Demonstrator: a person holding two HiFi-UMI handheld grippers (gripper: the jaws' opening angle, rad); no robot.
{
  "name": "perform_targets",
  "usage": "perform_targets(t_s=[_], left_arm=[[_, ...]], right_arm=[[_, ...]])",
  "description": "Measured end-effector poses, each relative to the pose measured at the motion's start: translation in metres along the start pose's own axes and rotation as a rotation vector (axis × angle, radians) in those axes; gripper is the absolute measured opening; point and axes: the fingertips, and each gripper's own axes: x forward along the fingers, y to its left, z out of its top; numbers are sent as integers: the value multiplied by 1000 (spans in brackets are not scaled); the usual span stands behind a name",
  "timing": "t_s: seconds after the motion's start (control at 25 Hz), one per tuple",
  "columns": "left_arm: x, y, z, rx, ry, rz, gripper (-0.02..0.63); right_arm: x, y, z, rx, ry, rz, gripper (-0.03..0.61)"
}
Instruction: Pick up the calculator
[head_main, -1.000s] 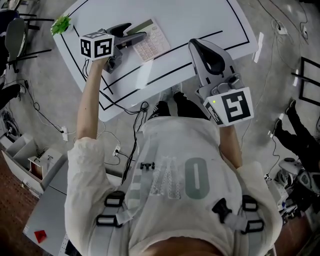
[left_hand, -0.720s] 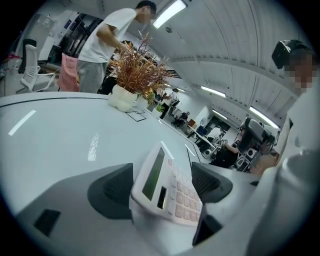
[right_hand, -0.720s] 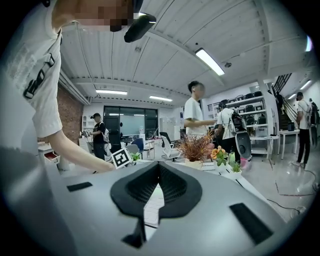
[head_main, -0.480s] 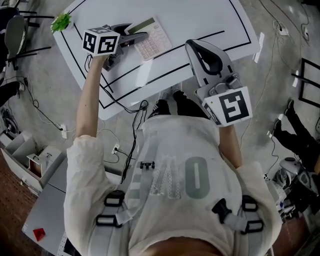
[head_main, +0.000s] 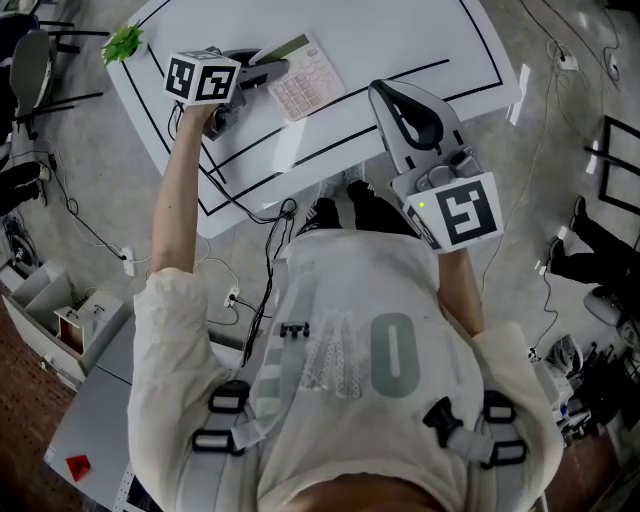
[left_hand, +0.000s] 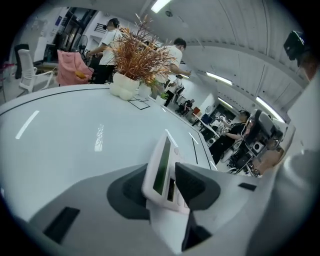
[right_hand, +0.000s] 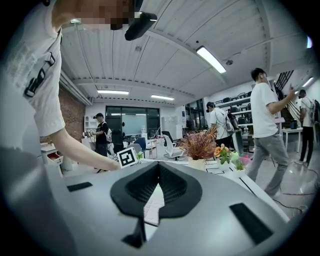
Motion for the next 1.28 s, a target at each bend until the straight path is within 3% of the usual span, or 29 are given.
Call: perform_targets(t_s=[0.24,0.4,1.0,1.28], left_arm=[[-9,-3,-4,-160,-63,-67,100],[-13,-5,-4,-193,-94,-87,89],[-24,-22,11,-130,-141,-108,74],[-36,-32,24,-102,-210,-84,73]], right_arm=[[0,2,-1,-4,2,6,8],[2,3,1,-8,2,12,8],[2,14,13,-51,-12,17,8],[-8,26,19,-70,-33,4,8]])
